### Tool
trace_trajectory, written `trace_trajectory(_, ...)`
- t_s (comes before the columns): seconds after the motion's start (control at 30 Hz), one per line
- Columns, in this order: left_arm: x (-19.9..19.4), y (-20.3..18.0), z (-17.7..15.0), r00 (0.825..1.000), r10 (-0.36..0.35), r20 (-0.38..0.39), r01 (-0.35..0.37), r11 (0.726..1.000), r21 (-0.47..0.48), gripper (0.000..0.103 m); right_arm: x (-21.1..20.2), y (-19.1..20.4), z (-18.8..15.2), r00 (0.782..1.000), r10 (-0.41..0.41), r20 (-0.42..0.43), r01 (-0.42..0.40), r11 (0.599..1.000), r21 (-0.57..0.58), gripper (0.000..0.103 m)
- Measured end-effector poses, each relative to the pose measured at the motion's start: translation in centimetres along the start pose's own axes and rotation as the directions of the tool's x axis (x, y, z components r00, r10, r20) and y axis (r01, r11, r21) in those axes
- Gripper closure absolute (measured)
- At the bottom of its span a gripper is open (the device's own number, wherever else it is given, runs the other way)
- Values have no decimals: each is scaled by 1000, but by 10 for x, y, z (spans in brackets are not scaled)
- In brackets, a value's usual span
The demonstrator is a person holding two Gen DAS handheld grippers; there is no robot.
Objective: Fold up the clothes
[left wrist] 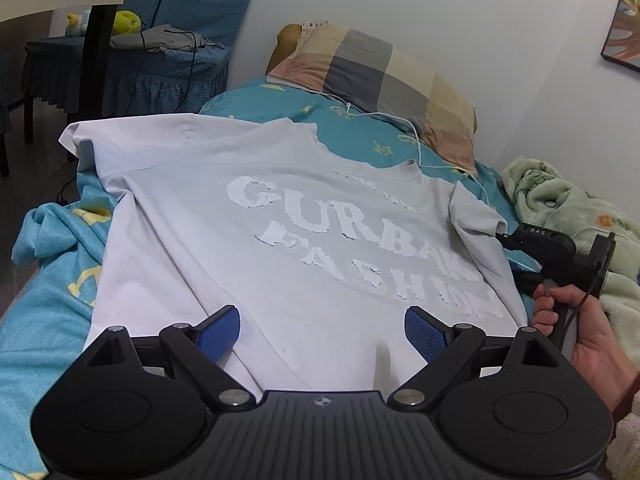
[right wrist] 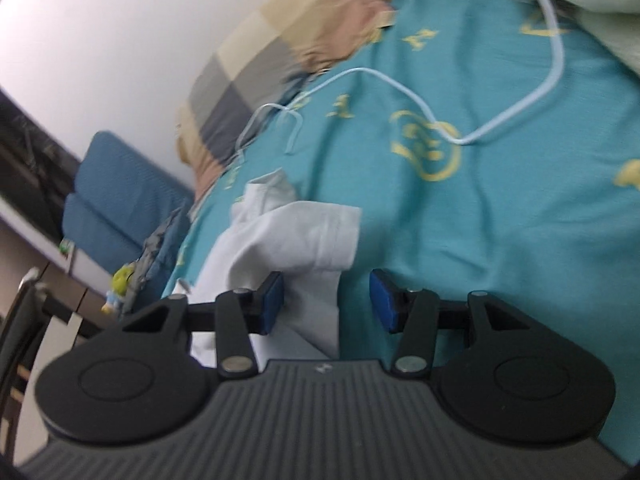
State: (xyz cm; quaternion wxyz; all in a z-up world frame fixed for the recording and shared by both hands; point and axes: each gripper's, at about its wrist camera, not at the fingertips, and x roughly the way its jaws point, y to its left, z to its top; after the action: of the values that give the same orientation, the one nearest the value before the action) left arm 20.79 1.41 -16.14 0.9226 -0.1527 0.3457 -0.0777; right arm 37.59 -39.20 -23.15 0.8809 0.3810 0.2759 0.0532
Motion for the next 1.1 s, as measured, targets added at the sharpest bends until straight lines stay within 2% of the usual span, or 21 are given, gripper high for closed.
trace_trajectory(0.03, 1, 0, 0, 1000, 0, 0, 0, 1000, 0, 12, -2, 5, 1, 1000, 5, 9, -4, 1000, -30, 77)
trace_trajectory(0.1, 0, -2, 0, 1000, -3, 4, 3, 1000, 2, 12, -9, 14, 6, 999, 8, 42, -5, 996, -88, 99)
trace_trajectory(0.23, -3, -2, 1, 1000, -15, 12, 15, 1000, -3, 12, -31, 21, 23, 990, -17, 138, 32, 994, -107, 100)
trace_trajectory(0.33, -8, -1, 2, 999, -29, 19, 29, 999, -13, 12, -48, 12, 36, 979, -70, 189, 83, 995, -63, 100)
trace_trajectory(0.43, -11, -1, 2, 999, -42, 22, 42, 999, -18, 12, -50, 1, 42, 986, -64, 155, 65, 998, -1, 100)
trace_trajectory(0.53, -12, -1, 1, 999, -44, 20, 44, 999, -13, 12, -35, -5, 37, 998, 13, 59, -17, 997, 70, 96)
trace_trajectory(0.57, -11, -1, 1, 999, -43, 19, 44, 999, -11, 12, -31, -4, 33, 999, 17, 39, -20, 997, 70, 95)
trace_trajectory(0.63, -11, -1, 1, 999, -42, 16, 42, 999, -12, 12, -23, -1, 27, 1000, 15, 7, -16, 998, 59, 78)
trace_trajectory(0.67, -10, -1, 1, 999, -41, 15, 41, 999, -14, 12, -20, 1, 24, 1000, 15, 4, -15, 998, 56, 54)
trace_trajectory(0.7, -10, 0, 1, 999, -40, 14, 40, 999, -15, 12, -19, -1, 22, 1000, 8, 11, -8, 998, 66, 36)
trace_trajectory(0.73, -10, 0, 0, 999, -39, 12, 39, 999, -17, 12, -17, -2, 21, 1000, -1, 19, -1, 997, 79, 32)
trace_trajectory(0.8, -8, 0, 0, 999, -34, 8, 34, 999, -12, 12, -14, -9, 20, 999, -1, 42, -4, 994, 112, 31)
trace_trajectory(0.93, -3, -3, 0, 1000, -31, 6, 31, 1000, -6, 12, -2, -20, 21, 996, 65, 55, -72, 988, 138, 31)
trace_trajectory(0.97, -2, -3, 0, 1000, -31, 5, 31, 1000, -4, 12, 2, -21, 23, 995, 80, 55, -87, 987, 137, 34)
trace_trajectory(1.03, 0, -5, -1, 1000, -31, 1, 31, 999, 10, 12, 11, -12, 26, 996, 80, 40, -83, 992, 93, 56)
trace_trajectory(1.07, 1, -6, -2, 999, -32, -1, 32, 999, 17, 12, 15, -5, 27, 997, 69, 20, -70, 996, 62, 90)
trace_trajectory(1.1, 0, -7, -2, 999, -34, 1, 34, 999, 17, 12, 18, 4, 27, 999, 50, 7, -50, 999, 22, 97)
